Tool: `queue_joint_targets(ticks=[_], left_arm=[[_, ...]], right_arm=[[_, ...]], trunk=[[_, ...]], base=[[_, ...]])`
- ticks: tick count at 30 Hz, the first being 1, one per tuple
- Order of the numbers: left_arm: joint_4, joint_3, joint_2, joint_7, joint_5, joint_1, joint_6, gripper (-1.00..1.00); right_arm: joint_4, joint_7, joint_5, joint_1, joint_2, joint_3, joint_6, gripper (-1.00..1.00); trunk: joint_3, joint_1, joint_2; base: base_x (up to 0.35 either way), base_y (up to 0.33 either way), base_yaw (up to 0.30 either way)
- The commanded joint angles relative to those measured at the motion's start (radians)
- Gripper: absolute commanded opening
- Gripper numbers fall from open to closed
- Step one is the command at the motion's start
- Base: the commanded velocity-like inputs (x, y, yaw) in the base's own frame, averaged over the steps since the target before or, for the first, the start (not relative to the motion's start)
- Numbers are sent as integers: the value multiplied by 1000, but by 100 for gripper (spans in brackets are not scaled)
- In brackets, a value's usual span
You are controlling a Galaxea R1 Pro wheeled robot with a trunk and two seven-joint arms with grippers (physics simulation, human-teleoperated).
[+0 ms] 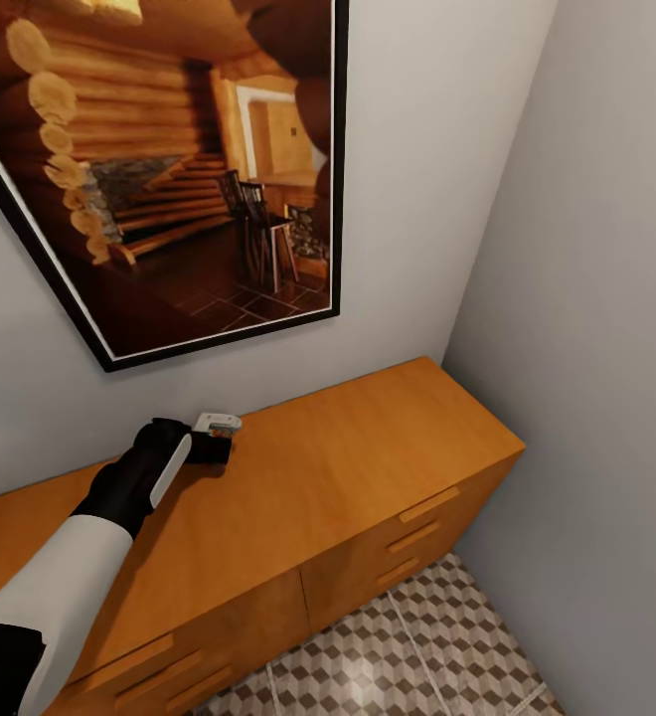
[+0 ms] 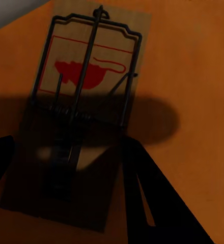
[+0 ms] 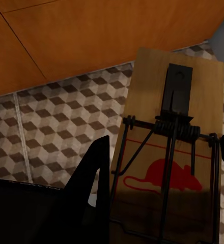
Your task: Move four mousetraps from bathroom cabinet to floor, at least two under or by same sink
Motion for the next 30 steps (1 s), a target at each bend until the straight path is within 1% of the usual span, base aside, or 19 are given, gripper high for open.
queue_joint_targets(ticks=[1, 5, 12, 17, 23, 30], left_arm=[[32, -2, 1, 1, 1, -1, 4, -100], [0, 1, 4, 1, 0, 0, 8, -100], [-112, 2, 5, 3, 0, -1, 24, -100], [-178, 3, 5, 4, 0, 0, 76, -100], [-192, 3, 6, 4, 0, -1, 93, -100], [-187, 0, 6, 4, 0, -1, 94, -100]], right_arm=[[1, -5, -4, -1, 0, 9, -2, -100], [1, -5, -4, -1, 1, 9, -2, -100], [1, -5, -4, -1, 0, 9, -2, -100], [1, -5, -4, -1, 1, 9, -2, -100], [1, -5, -4, -1, 0, 9, -2, -100], [1, -5, -4, -1, 0, 9, -2, -100]], trunk=[[-2, 1, -1], [-2, 1, -1], [-2, 1, -1], [-2, 1, -1], [-2, 1, -1], [-2, 1, -1]], base=[[0, 0, 0], [0, 0, 0], [0, 0, 0], [0, 0, 0], [-26, 0, 0], [-284, 0, 0]])
